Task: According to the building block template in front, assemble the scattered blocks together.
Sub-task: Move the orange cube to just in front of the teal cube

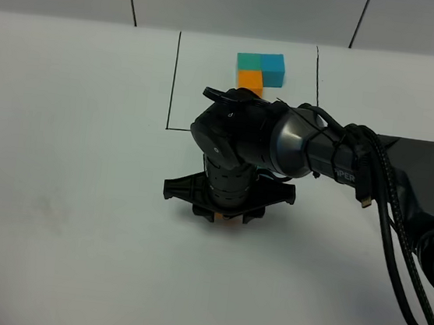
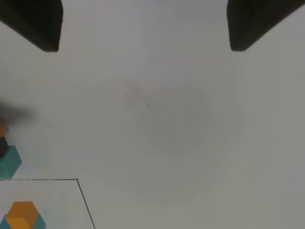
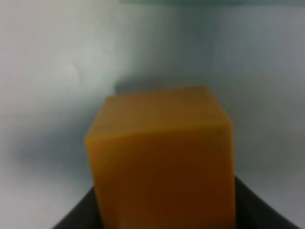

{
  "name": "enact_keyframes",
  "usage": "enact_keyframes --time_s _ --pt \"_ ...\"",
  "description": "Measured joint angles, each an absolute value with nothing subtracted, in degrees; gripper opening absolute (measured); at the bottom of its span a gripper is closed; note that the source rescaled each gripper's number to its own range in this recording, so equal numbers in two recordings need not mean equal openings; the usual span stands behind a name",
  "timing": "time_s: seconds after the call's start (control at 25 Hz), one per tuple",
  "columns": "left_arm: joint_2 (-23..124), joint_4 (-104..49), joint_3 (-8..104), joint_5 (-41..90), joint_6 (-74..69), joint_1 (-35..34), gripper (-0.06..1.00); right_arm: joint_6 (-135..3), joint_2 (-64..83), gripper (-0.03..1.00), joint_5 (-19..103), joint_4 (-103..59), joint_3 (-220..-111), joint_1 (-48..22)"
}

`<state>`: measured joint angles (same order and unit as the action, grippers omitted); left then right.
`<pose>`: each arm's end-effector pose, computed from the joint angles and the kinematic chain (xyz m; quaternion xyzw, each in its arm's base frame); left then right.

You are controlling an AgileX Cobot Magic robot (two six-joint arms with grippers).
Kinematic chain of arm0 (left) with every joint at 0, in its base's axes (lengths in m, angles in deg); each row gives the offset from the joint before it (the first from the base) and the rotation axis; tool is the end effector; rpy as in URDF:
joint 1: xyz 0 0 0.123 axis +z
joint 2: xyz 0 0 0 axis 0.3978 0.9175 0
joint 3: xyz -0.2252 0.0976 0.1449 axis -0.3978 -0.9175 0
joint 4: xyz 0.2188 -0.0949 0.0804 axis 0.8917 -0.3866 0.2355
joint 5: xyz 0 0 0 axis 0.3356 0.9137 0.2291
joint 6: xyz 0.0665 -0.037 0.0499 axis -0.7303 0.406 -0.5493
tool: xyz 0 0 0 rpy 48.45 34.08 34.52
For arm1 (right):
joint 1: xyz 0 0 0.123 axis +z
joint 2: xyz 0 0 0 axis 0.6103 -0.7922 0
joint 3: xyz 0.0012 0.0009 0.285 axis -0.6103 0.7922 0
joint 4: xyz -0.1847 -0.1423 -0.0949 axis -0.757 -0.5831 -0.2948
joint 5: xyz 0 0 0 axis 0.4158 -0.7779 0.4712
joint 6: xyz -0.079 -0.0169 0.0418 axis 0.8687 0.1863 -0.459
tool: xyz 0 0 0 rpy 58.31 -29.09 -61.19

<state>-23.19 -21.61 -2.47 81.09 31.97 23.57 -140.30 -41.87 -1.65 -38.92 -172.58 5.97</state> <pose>-0.0070 -0.0112 0.2792 0.0021 0.8478 -0.0689 0.5258 0.3154 0.2839 0.1296 0.0218 0.9964 -0.0111 0.0807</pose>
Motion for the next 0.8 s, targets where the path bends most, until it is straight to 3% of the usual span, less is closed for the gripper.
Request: enact_keyframes --time_s 0.8 --pt "-23.2 -21.6 -2.5 81.1 32.0 23.6 0.54 -140.1 -44.0 0.03 0.0 -36.4 -173.2 4.5"
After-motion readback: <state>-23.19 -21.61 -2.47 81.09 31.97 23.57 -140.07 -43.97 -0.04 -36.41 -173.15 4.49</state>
